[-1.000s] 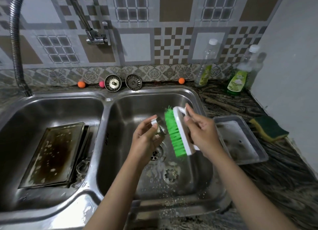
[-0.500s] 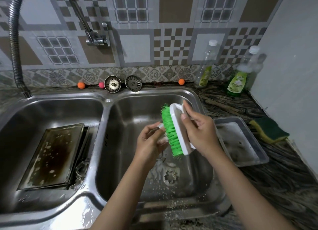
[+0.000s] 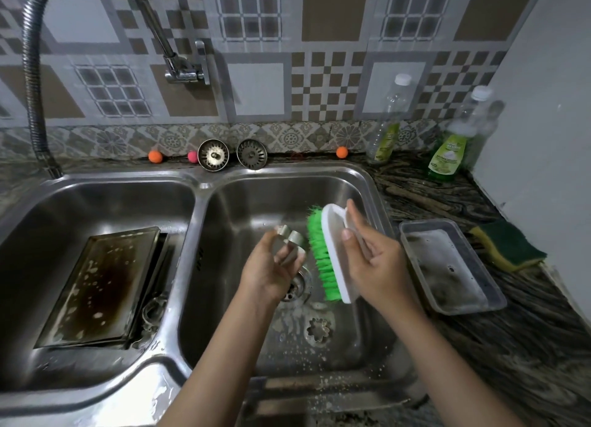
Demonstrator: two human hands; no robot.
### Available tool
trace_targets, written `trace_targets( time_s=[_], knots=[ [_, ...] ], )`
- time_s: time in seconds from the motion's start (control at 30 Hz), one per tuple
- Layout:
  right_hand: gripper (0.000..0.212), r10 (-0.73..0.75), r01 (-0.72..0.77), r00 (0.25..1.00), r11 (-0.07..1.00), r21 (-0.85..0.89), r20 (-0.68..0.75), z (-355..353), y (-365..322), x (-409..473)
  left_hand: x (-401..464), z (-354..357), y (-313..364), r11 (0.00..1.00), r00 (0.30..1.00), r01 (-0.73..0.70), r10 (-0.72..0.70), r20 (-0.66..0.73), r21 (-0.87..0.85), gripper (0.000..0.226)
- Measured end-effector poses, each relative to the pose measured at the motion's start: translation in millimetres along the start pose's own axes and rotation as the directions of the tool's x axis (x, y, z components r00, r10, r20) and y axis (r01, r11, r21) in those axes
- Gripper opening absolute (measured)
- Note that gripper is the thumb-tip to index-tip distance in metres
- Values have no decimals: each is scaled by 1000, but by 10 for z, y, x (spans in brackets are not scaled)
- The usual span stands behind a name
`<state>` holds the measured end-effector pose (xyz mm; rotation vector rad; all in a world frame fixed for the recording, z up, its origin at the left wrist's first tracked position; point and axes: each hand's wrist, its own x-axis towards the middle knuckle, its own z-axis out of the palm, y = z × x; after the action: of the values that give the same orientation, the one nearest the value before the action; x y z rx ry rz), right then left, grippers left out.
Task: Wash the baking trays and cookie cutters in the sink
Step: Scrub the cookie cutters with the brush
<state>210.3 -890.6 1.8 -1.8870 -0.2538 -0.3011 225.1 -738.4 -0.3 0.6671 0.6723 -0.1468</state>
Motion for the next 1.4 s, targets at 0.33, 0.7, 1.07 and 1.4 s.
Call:
trace_targets(
  time_s=[0.33,0.7,1.07,1.4],
  knots=[
    [42,33,2,986,979,-205,166,-209,132,-188,64,-186,-31,995,992,98,-100,82,33,11],
    [42,203,-221,975,929,-297,-92,-1027,179,136,24,-491,83,623,846,-528,449,289,578,29],
    [40,148,-121,984,965,-234,100,245,-105,133,-103,-1347,892,479,683,-533,731,21,697,32],
    [40,213,-166,947,966,-199,242,1195,-211,-119,378,-2482,1495,12,911,86,404,-83,996,32]
  ],
)
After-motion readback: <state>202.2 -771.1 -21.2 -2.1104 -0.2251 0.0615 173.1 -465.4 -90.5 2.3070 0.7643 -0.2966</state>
